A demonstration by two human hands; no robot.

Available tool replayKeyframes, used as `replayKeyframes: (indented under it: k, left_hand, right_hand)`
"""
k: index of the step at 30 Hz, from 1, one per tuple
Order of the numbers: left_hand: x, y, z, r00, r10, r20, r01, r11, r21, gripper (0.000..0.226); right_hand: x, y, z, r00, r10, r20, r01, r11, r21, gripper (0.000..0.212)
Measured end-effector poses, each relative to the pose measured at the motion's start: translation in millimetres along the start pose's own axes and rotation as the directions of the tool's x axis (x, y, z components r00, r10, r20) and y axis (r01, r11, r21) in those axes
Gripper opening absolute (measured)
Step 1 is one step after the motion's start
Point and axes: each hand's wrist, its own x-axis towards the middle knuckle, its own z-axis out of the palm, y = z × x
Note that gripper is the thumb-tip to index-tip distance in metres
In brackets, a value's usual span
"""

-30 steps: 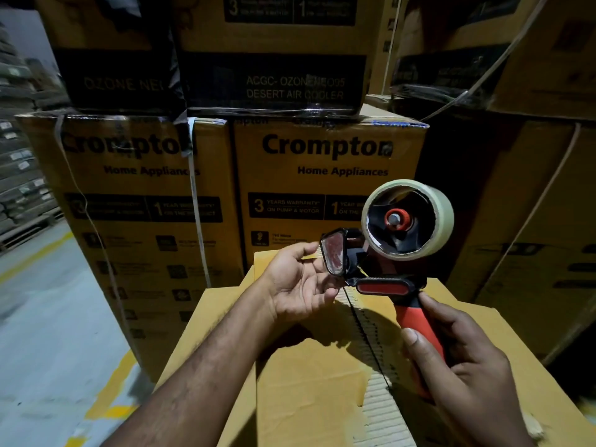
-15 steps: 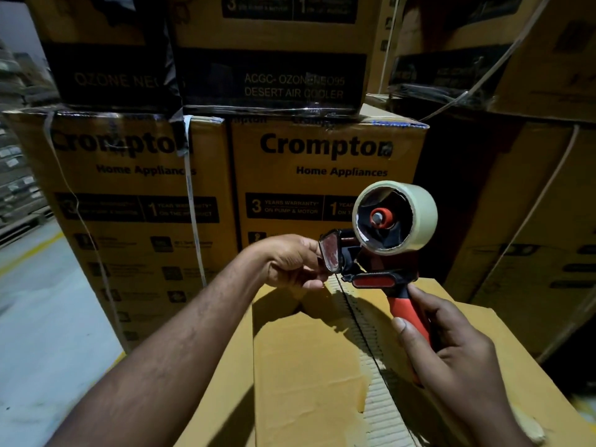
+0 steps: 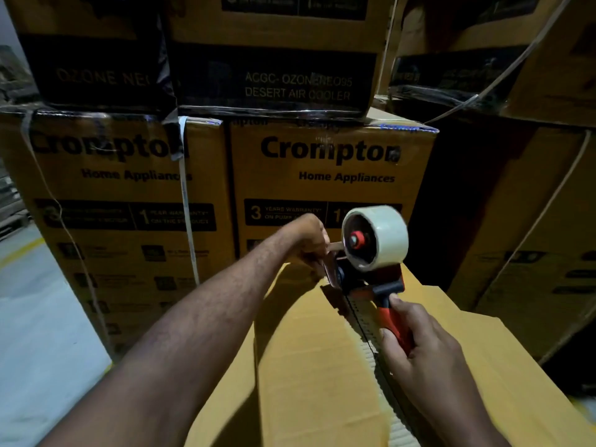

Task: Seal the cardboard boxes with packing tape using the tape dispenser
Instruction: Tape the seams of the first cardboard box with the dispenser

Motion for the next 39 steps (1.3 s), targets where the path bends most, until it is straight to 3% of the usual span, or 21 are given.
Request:
replayKeyframes:
  k: [3, 8, 14, 19, 26, 30, 32, 35, 36, 39]
  left_hand:
    - [20, -3, 3, 0.998, 0.028, -0.063, -0.025, 0.998, 0.055, 0.019]
    - [41, -3, 21, 0.984, 0.113, -0.137, -0.092, 0.985, 0.148, 0.008]
    - [57, -11, 25, 0.98, 0.158, -0.116, -0.125, 0.959, 0.255, 0.021]
    - [66, -14, 16, 0.983, 0.149, -0.108, -0.119, 0.963, 0.24, 0.018]
    - [72, -31, 24, 0.998, 0.056, 0.02, -0.059, 0.98, 0.193, 0.012]
    - [72, -32, 20, 0.995, 0.004, 0.1, -0.028, 0.971, 0.237, 0.035]
    - [74, -37, 22, 0.998, -0.005, 0.061, -0.013, 0.958, 0.285, 0.041]
    - [72, -43, 23, 0.981, 0.124, -0.149, -0.061, 0.927, 0.371, 0.023]
    - [70, -44, 26, 0.97, 0.181, -0.164, -0.116, 0.932, 0.342, 0.013]
    - [58, -46, 35, 0.975, 0.211, -0.073, -0.188, 0.952, 0.243, 0.018]
  right_hand:
    - [-7, -5, 3, 0.999, 0.044, 0.005, -0.044, 0.998, -0.038, 0.05]
    - [-5, -17, 8, 0.996, 0.089, -0.004, -0.089, 0.988, -0.125, 0.057]
    - [1, -33, 11, 0.983, 0.178, 0.035, -0.172, 0.975, -0.14, 0.06]
    - [12, -38, 15, 0.972, 0.227, 0.057, -0.219, 0.968, -0.122, 0.058]
    - [10, -40, 21, 0.97, 0.236, 0.066, -0.222, 0.961, -0.165, 0.056]
    - [11, -39, 24, 0.966, 0.252, 0.052, -0.241, 0.956, -0.169, 0.054]
    - [11, -38, 24, 0.965, 0.258, 0.053, -0.247, 0.955, -0.165, 0.054]
    - [12, -38, 25, 0.966, 0.252, 0.056, -0.24, 0.957, -0.166, 0.055]
    - [12, -37, 25, 0.968, 0.244, 0.058, -0.232, 0.958, -0.167, 0.055]
    - [14, -33, 23, 0.97, 0.225, 0.096, -0.206, 0.962, -0.177, 0.057]
